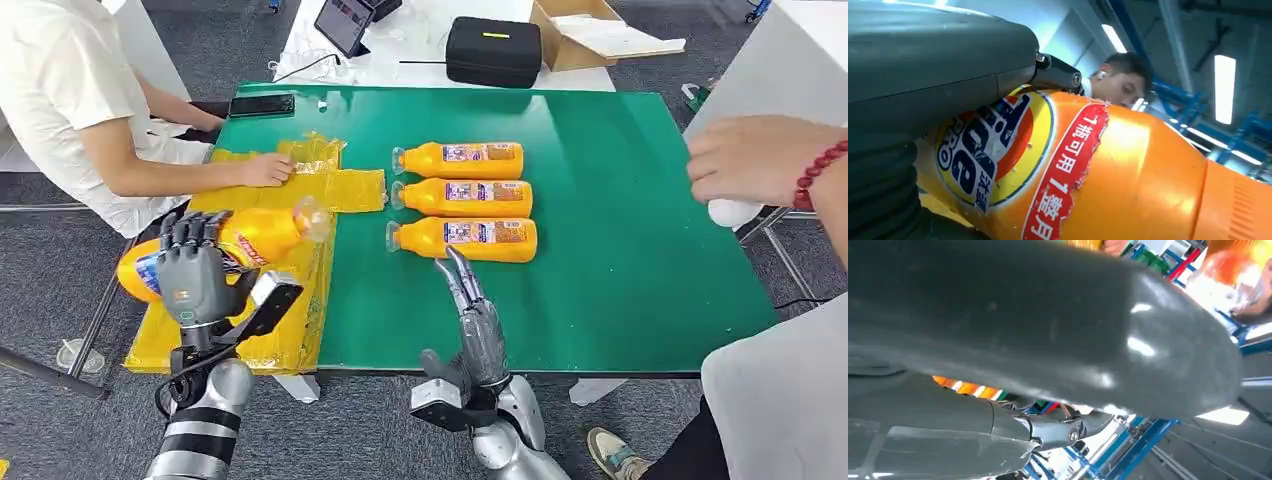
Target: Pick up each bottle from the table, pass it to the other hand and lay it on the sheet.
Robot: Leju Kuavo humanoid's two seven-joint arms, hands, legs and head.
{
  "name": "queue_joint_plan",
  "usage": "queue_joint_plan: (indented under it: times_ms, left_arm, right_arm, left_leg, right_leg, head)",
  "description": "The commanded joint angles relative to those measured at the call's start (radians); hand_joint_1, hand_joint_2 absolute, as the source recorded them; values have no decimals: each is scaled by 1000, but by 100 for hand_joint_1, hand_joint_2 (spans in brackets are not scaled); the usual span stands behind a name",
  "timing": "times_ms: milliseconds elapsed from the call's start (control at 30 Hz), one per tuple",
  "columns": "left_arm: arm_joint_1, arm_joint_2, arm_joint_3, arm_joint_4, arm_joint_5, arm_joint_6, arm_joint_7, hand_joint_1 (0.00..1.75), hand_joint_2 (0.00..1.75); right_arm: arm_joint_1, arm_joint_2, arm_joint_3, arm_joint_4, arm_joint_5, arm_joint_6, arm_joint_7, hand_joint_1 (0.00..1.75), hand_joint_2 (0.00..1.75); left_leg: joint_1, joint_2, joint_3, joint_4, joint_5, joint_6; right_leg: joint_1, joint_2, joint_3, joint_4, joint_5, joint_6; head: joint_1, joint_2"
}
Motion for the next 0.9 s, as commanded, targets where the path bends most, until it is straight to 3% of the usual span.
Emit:
queue_joint_plan:
  times_ms: [33,133,300,333,500,600,633,667,700,733,900]
  left_arm:
    - [-149,66,-59,332,-173,16,160,175,175]
    - [-258,123,-217,601,-173,-50,215,175,175]
    - [-270,136,-250,639,-35,-248,281,175,175]
    - [-274,136,-236,641,-1,-279,293,175,175]
    - [-297,136,-235,643,94,-381,248,175,175]
    - [-309,123,-229,645,159,-468,299,175,175]
    - [-313,126,-250,646,142,-463,340,115,175]
    - [-321,134,-283,654,118,-463,371,38,175]
    - [-330,141,-305,665,104,-470,394,16,175]
    - [-339,152,-324,678,90,-482,412,5,175]
    - [-356,161,-347,713,72,-515,446,0,175]
  right_arm:
    - [-20,22,-16,36,-14,20,-27,0,0]
    - [-28,37,-1,53,-38,42,-47,0,0]
    - [7,46,-8,36,-72,79,-41,0,0]
    - [11,48,-11,37,-81,92,-38,0,175]
    - [10,54,-17,57,-107,136,-49,0,175]
    - [14,63,-25,59,-122,156,-55,0,175]
    - [15,65,-25,63,-124,161,-54,0,175]
    - [12,66,-24,72,-125,171,-54,0,175]
    - [9,67,-24,81,-126,180,-54,0,175]
    - [5,69,-26,89,-128,186,-54,0,175]
    - [-6,68,-34,104,-128,194,-54,0,175]
  left_leg:
    - [-1,-2,8,0,-3,1]
    - [-1,-4,6,-2,0,1]
    - [0,0,4,-1,0,0]
    - [0,1,6,-1,-1,0]
    - [0,0,2,0,-1,-1]
    - [0,-1,2,-1,0,0]
    - [0,0,5,0,-1,0]
    - [0,0,4,-1,-1,0]
    - [0,-1,3,-1,0,-1]
    - [0,0,6,-1,0,0]
    - [0,1,3,-1,1,-2]
  right_leg:
    - [0,-4,8,0,-4,-2]
    - [-1,-5,7,-1,-2,-2]
    - [0,0,4,-1,-1,-1]
    - [0,0,5,0,-1,-2]
    - [1,-1,2,0,-1,-1]
    - [0,0,3,0,-1,-1]
    - [0,-1,6,0,-2,-2]
    - [0,0,4,0,-1,-2]
    - [0,0,4,0,-1,-1]
    - [0,0,6,0,-1,-2]
    - [0,1,3,0,1,-2]
  head:
    - [0,0]
    - [0,0]
    - [0,0]
    - [0,0]
    - [0,0]
    - [0,0]
    - [0,0]
    - [0,0]
    - [0,0]
    - [0,0]
    - [0,0]
